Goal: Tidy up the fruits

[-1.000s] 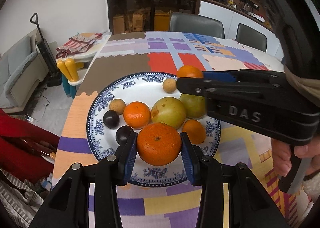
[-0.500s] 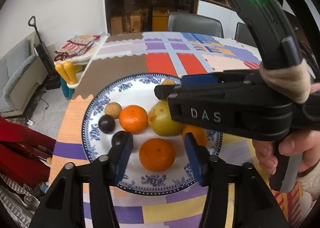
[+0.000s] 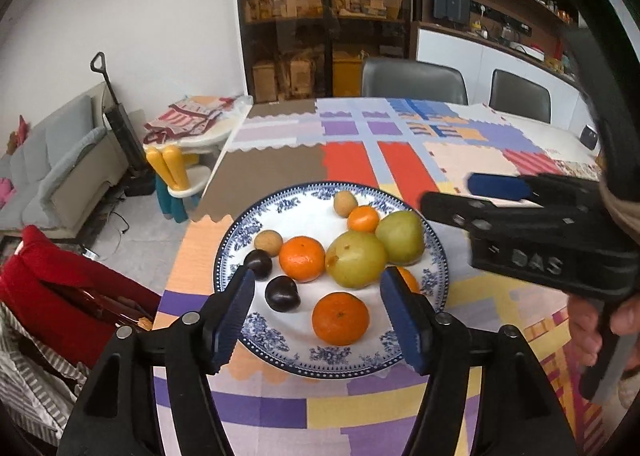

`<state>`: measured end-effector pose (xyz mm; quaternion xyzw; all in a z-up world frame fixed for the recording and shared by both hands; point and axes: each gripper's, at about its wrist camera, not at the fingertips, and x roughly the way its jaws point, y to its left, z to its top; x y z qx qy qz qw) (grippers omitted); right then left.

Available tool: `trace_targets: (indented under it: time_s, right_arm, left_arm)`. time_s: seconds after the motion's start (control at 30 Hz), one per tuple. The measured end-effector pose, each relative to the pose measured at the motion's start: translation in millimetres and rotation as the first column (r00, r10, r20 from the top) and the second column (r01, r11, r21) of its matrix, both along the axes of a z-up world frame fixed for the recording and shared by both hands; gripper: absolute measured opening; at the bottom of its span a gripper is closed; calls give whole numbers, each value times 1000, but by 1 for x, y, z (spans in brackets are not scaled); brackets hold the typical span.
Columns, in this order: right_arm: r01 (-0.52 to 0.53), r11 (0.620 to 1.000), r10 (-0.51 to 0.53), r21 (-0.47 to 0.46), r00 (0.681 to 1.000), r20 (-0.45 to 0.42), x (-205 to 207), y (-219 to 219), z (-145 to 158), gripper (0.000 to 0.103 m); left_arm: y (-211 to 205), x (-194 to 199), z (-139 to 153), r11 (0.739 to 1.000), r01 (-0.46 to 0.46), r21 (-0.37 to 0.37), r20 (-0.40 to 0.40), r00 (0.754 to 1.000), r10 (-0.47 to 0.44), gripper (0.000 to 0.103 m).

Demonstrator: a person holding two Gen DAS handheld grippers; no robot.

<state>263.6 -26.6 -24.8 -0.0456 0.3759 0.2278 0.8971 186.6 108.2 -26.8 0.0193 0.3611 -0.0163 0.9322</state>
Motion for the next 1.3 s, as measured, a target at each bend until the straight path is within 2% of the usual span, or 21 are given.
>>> trace_targets:
  time_s: [0.17,0.3,0.37,0.6,0.9,1.3]
  right_arm:
    - [60,998,-59,-10,998,34,-26,-24,15,63]
    - [116,993,-114,-18,990,86,-53,-45,30,76]
    - [148,989,-145,-18,982,117,-67,-55,38,79]
    - [234,972,-230,-12,964,135,-104,-91,52,87]
    - [299,954,-299,20,942,150,-156,-125,57,88]
    - [314,949,-315,40,924,218,-222,-149,65,88]
  left_arm:
    - [-10,-16,13,1000,-10,28,51,999,8,72]
    - [-23,-29,21,999,-3,50,81,997,-1,78]
    - [-30,-37,26,999,3,51,96,995,-8,83]
    - [-55,-67,41,999,23,50,135,990,-29,93]
    - [-80,-109,49,999,36,34,145,989,-41,99]
    - [-100,-162,68,998,52,43,222,973,-60,103]
